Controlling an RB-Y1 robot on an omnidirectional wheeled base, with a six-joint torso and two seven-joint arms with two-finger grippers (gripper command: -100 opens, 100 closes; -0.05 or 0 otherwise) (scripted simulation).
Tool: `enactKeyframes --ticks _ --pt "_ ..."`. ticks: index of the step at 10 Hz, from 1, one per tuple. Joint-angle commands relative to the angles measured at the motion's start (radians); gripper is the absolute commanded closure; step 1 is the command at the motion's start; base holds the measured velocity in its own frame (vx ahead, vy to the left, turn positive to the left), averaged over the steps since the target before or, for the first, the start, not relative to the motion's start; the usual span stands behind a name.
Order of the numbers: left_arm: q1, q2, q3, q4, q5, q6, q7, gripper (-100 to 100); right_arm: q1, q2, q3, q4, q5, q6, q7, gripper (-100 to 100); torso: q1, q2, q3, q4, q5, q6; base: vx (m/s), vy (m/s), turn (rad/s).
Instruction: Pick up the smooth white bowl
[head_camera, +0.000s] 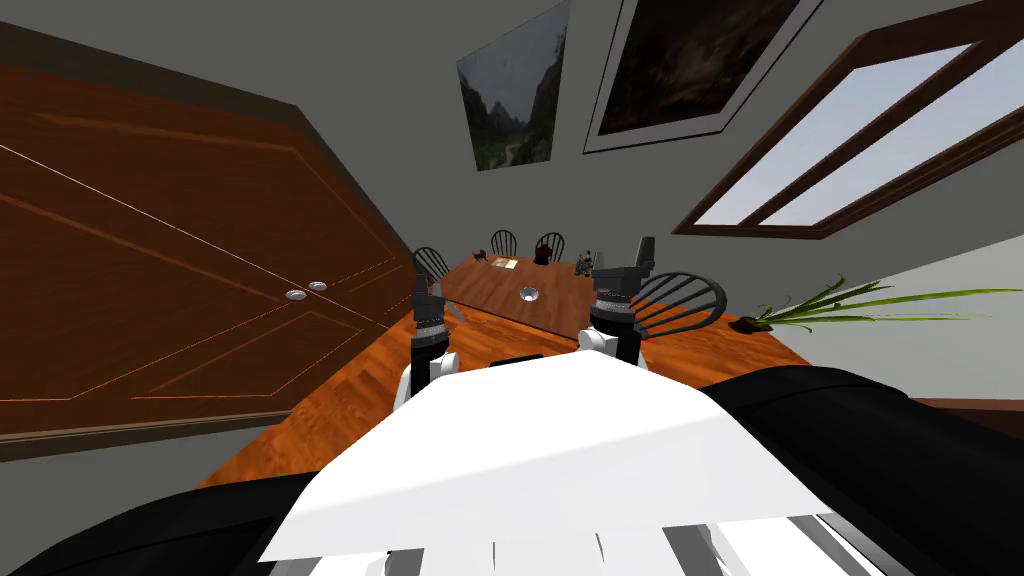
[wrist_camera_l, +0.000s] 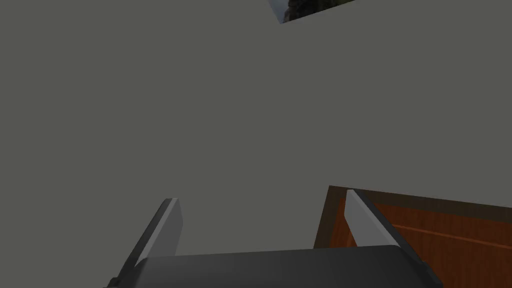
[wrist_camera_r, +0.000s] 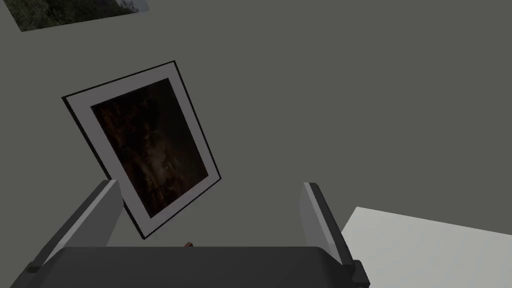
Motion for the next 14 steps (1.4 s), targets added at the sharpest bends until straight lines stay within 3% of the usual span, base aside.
enactKeyframes --ticks 1,6,7,9,14 --pt "0.000 0.000 0.000 0.000 0.000 0.000 0.000 0 0.009 -0.038 -0.001 0.008 0.016 0.001 0.005 -100 0.000 0.000 0.000 0.000 0.000 0.000 0.015 0.032 0.082" --pt "0.000 0.000 0.000 0.000 0.000 0.000 0.000 0 0.072 -0.194 -0.010 0.077 0.142 0.013 0.037 -100 0.010 -0.004 -0.002 -0.001 0.002 0.000 0.055 0.126 0.175" --pt "0.000 0.000 0.000 0.000 0.000 0.000 0.000 0 0.072 -0.204 -0.010 0.077 0.149 0.013 0.037 -100 0.011 -0.004 -0.003 -0.001 0.002 -0.001 0.051 0.106 0.053" --pt "0.000 0.000 0.000 0.000 0.000 0.000 0.000 0 0.107 -0.271 -0.016 0.120 0.218 0.020 0.052 -100 0.007 -0.003 -0.002 -0.001 0.002 0.000 0.065 0.120 0.215" --pt "0.000 0.000 0.000 0.000 0.000 0.000 0.000 0 0.145 -0.341 -0.025 0.170 0.331 0.029 0.065 -100 0.007 -0.004 -0.002 -0.001 0.002 0.000 0.066 0.096 0.120"
